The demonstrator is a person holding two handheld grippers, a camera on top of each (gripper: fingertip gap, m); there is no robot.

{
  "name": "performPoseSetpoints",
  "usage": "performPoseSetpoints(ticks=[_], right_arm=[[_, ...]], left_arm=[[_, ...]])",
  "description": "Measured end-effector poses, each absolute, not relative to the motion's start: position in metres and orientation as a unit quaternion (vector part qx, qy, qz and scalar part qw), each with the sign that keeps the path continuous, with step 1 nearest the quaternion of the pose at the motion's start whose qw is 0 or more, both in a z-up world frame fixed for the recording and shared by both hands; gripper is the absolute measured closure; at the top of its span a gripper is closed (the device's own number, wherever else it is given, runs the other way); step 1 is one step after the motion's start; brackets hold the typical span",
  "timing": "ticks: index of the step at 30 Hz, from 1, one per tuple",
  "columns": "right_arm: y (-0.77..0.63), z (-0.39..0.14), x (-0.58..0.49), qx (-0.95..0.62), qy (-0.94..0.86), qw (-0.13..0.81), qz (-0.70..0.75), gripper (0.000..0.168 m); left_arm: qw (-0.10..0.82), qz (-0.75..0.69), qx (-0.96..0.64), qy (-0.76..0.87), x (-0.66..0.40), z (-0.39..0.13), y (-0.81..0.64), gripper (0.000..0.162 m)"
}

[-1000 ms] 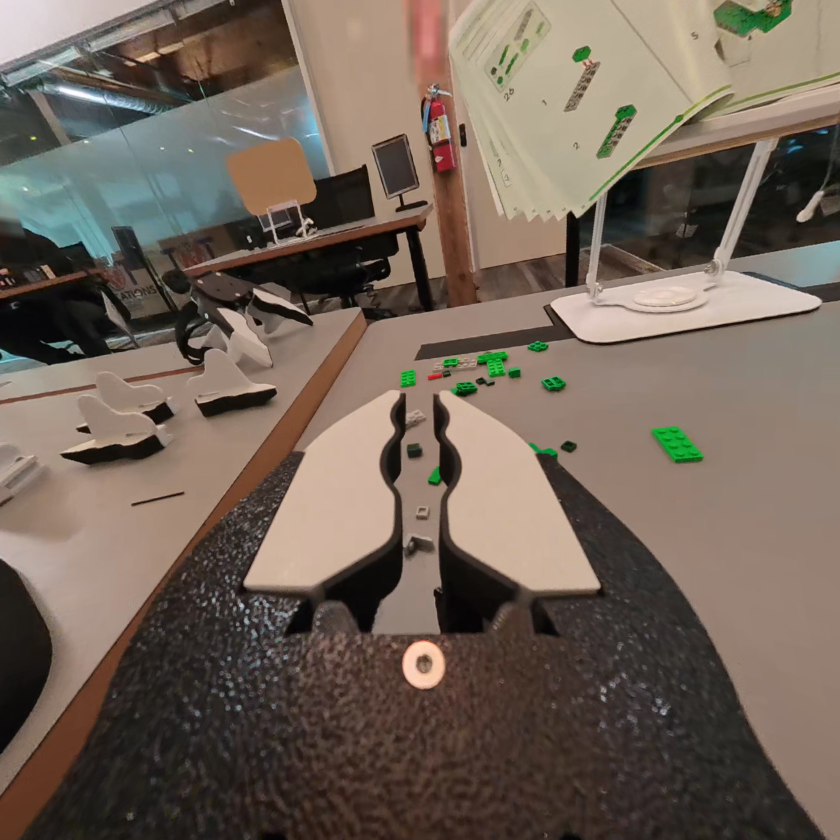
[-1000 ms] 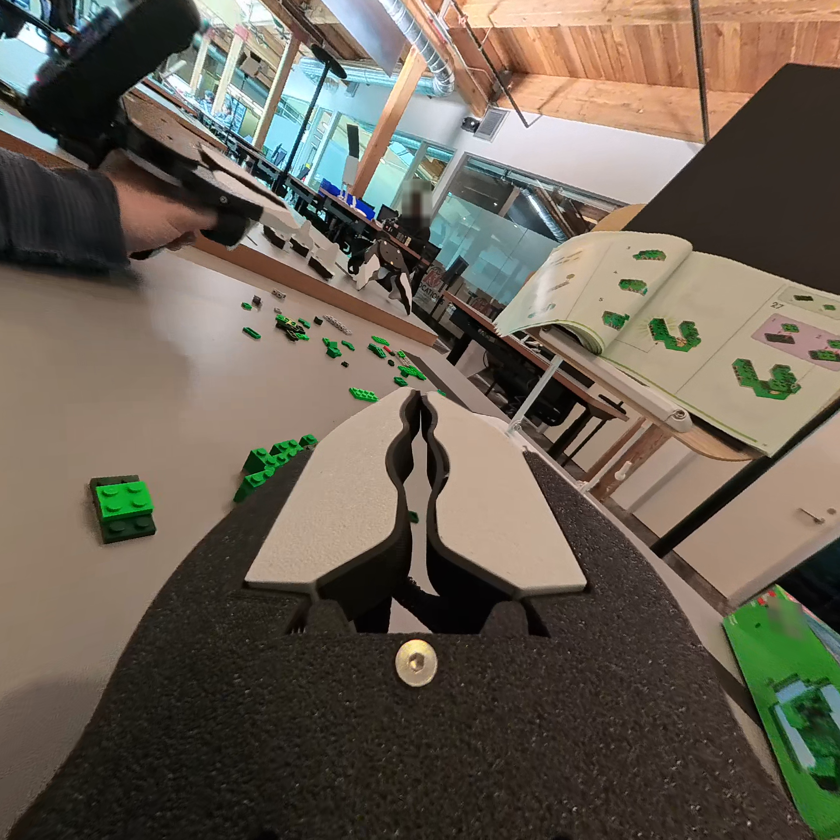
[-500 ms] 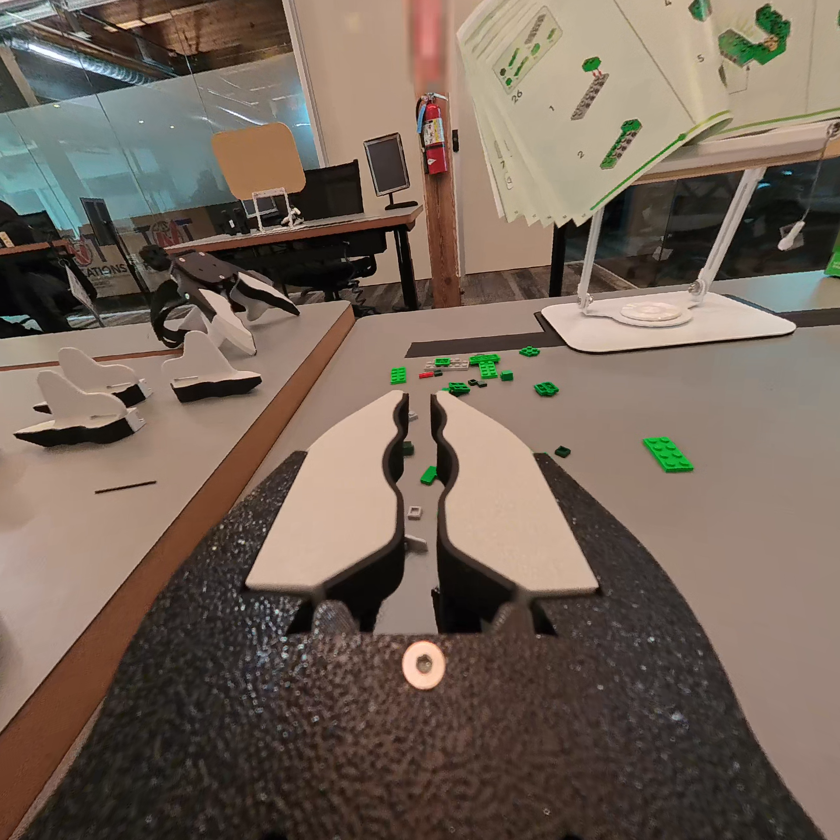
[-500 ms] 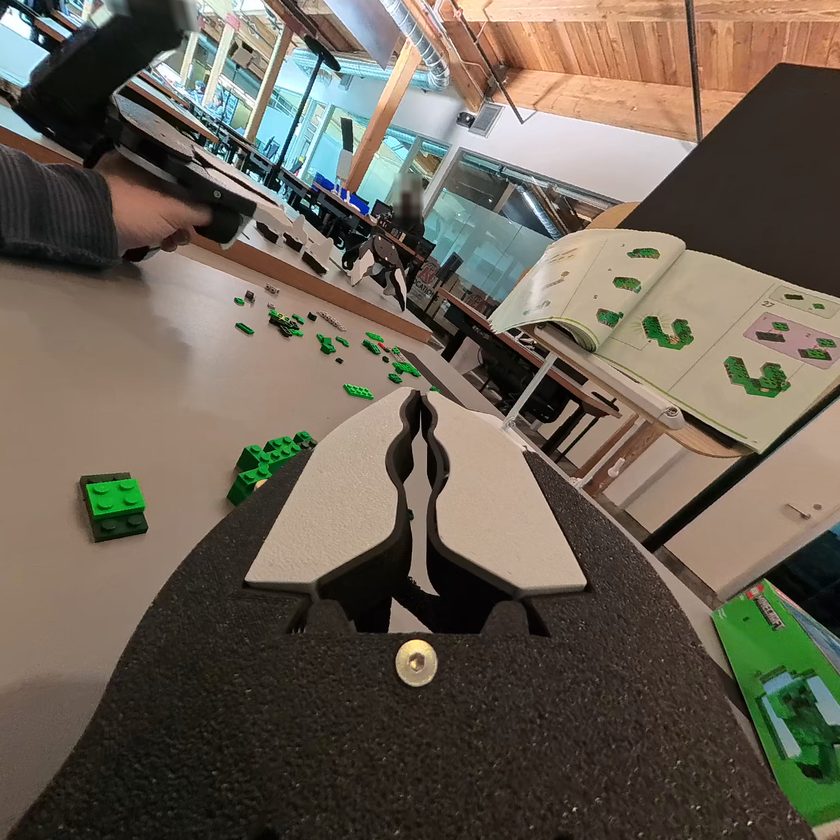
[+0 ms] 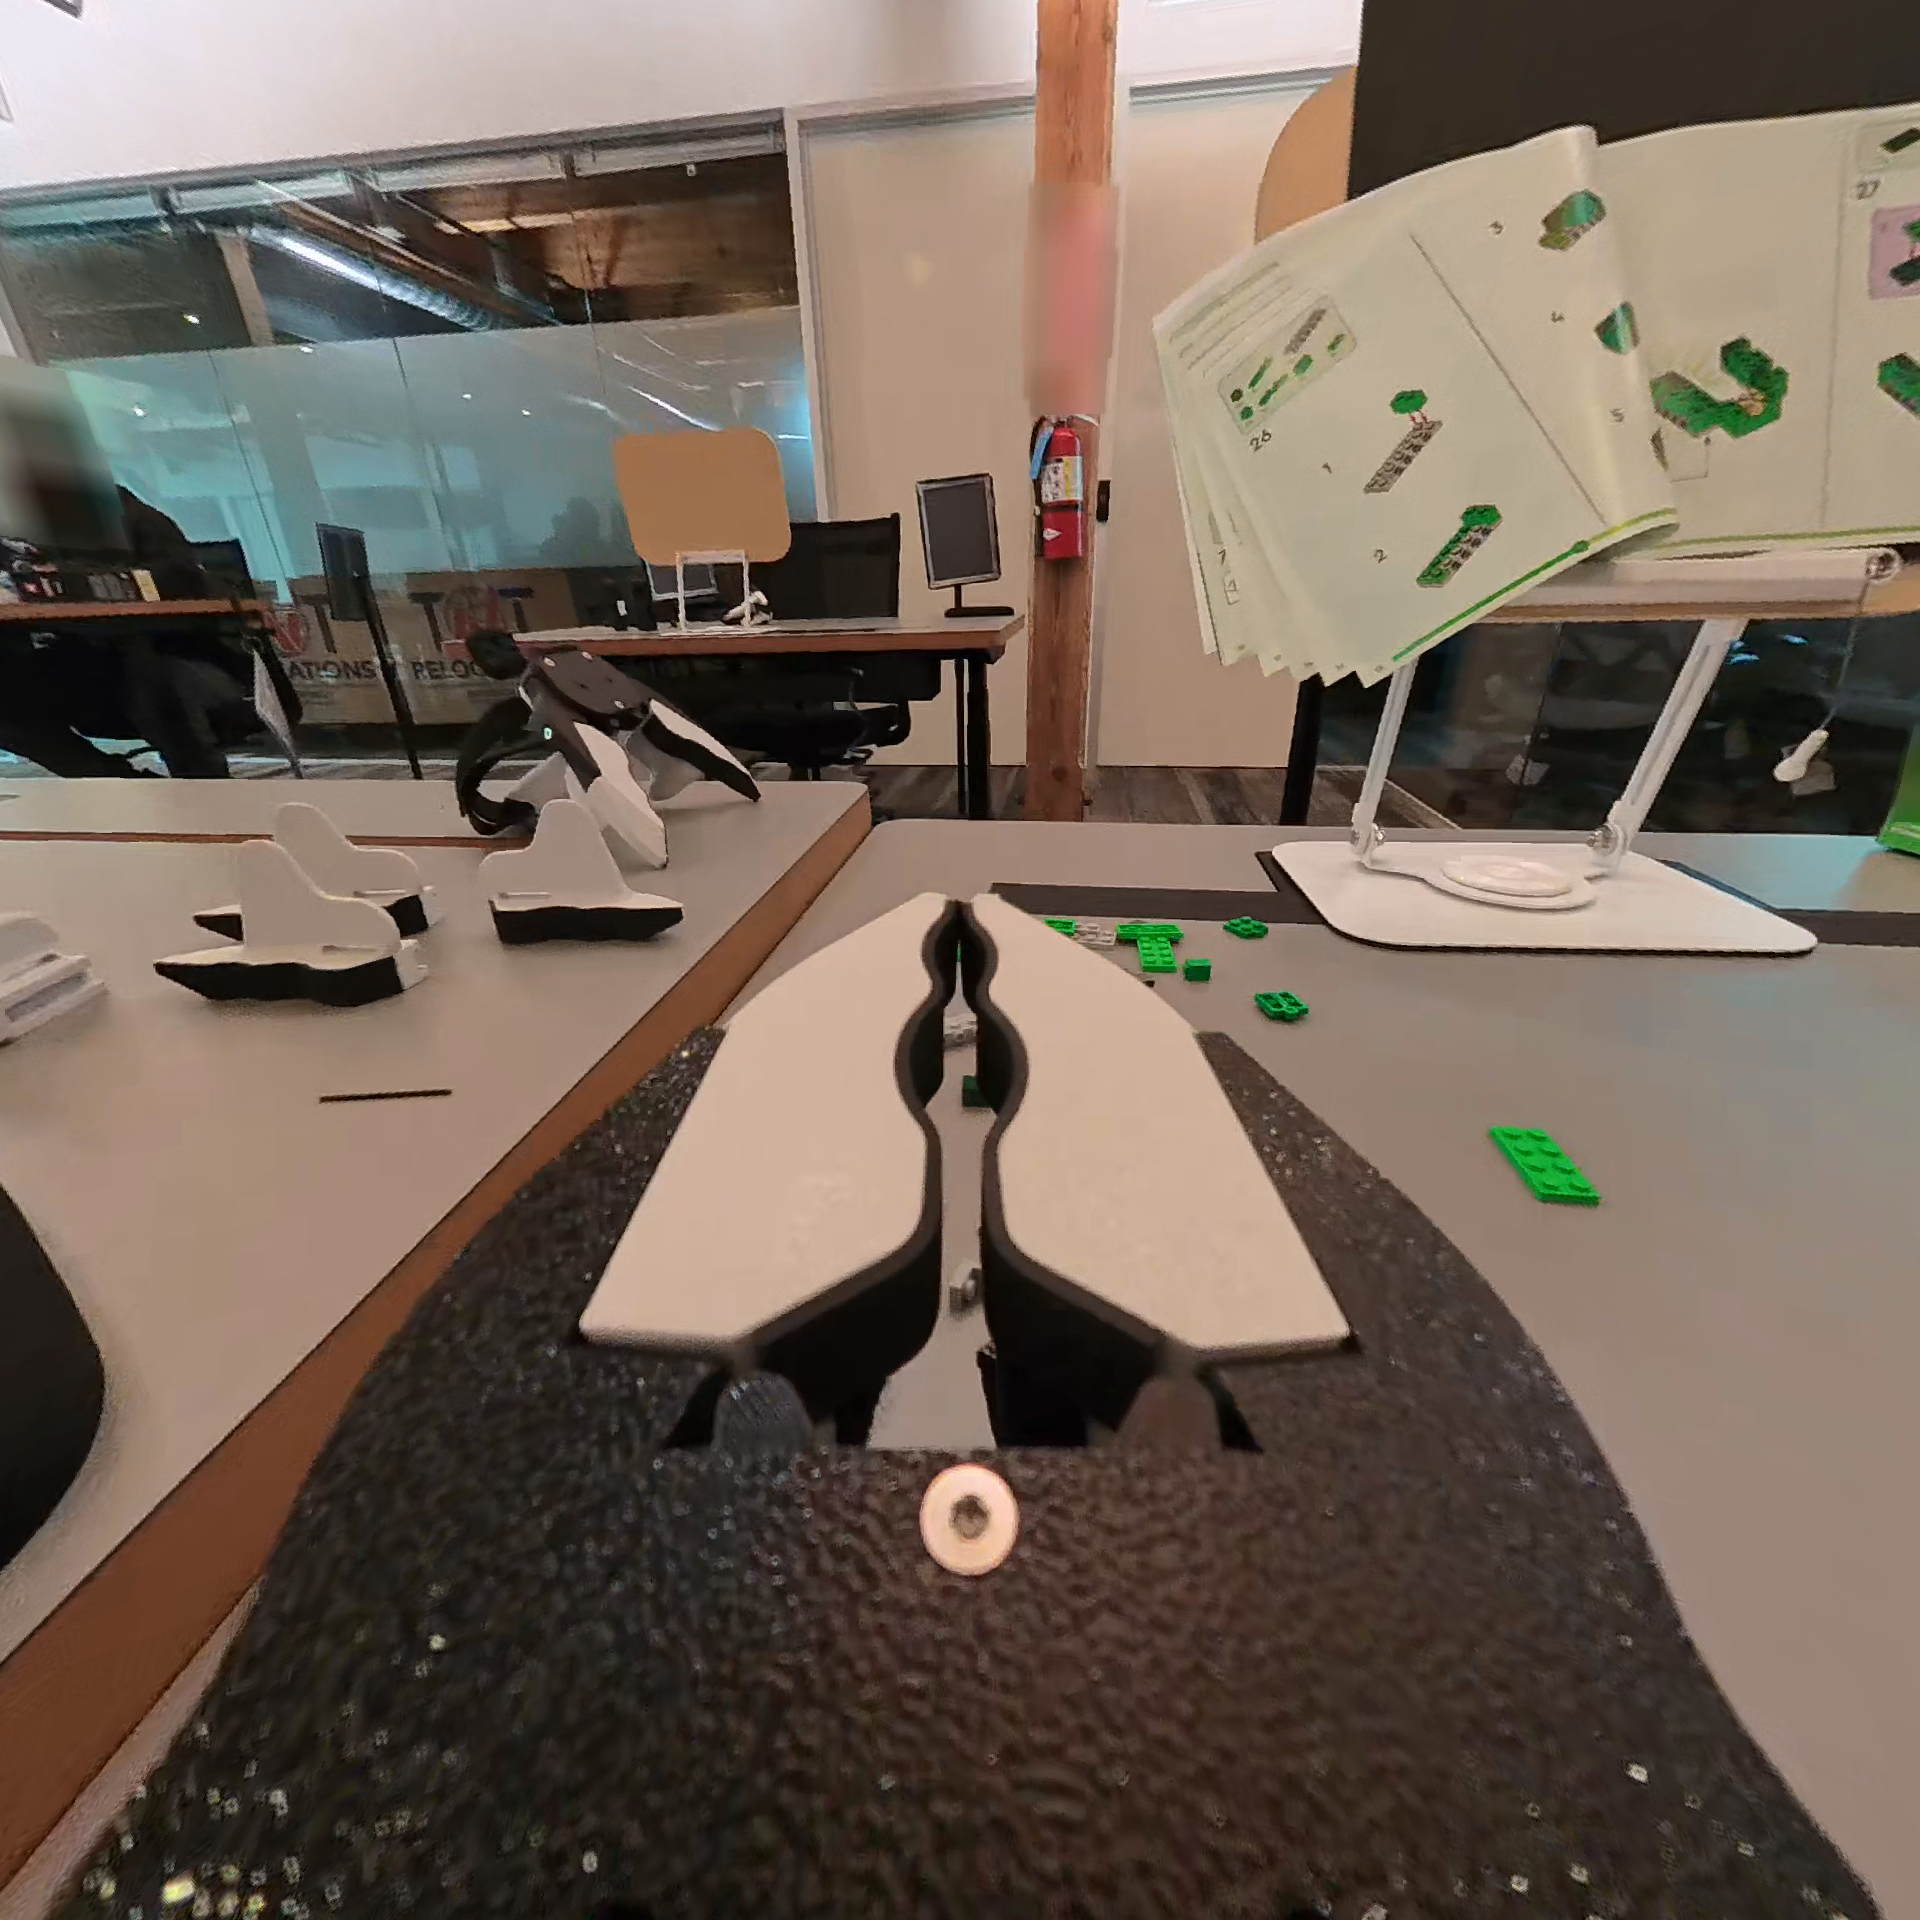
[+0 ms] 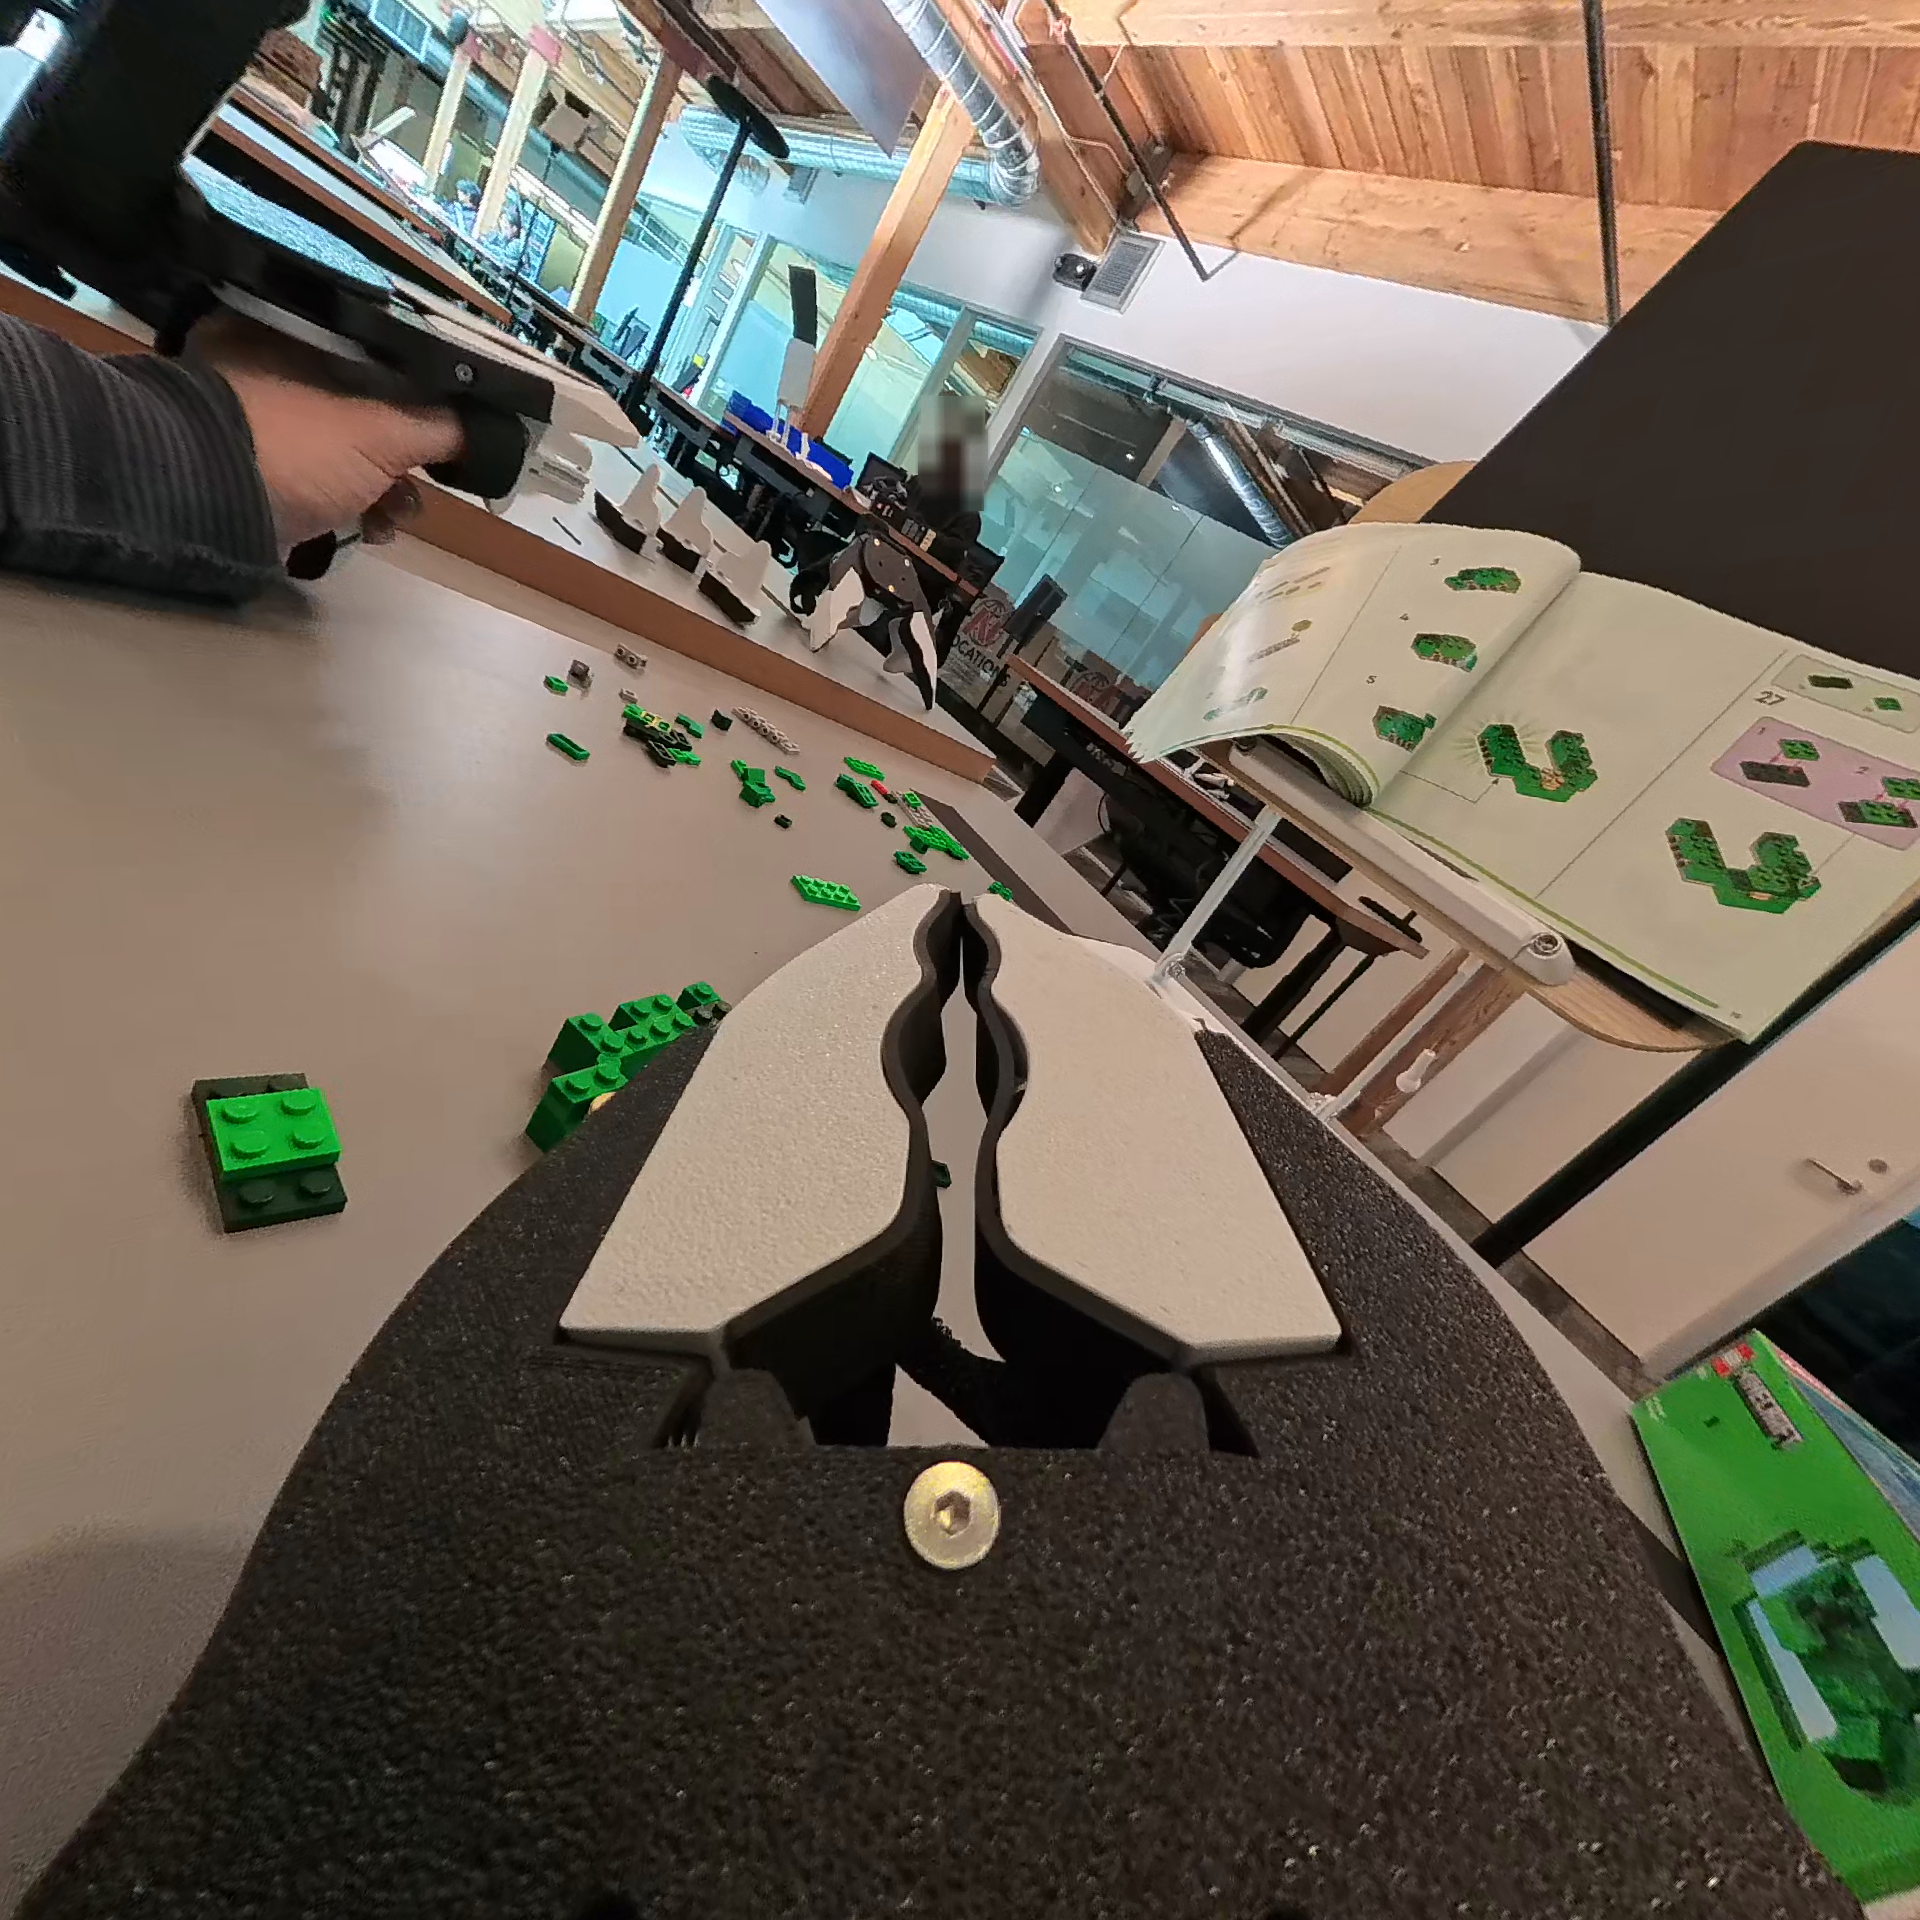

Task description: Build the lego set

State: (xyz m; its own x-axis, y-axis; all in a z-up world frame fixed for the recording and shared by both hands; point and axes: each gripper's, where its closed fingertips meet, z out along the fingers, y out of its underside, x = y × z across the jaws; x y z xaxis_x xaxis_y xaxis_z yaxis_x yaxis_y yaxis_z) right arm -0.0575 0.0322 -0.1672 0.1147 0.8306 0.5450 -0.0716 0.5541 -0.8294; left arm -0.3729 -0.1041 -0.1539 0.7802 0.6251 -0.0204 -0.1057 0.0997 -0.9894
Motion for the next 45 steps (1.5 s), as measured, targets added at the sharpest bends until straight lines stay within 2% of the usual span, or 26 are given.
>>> performPoseSetpoints(ticks=[45], right_arm=[[0.026, -0.173, -0.061, -0.318, -0.593, 0.663, 0.328, 0.168]], left_arm=[[0.684, 0.244, -0.651, -0.223, -0.379, -0.167, -0.098, 0.162]])
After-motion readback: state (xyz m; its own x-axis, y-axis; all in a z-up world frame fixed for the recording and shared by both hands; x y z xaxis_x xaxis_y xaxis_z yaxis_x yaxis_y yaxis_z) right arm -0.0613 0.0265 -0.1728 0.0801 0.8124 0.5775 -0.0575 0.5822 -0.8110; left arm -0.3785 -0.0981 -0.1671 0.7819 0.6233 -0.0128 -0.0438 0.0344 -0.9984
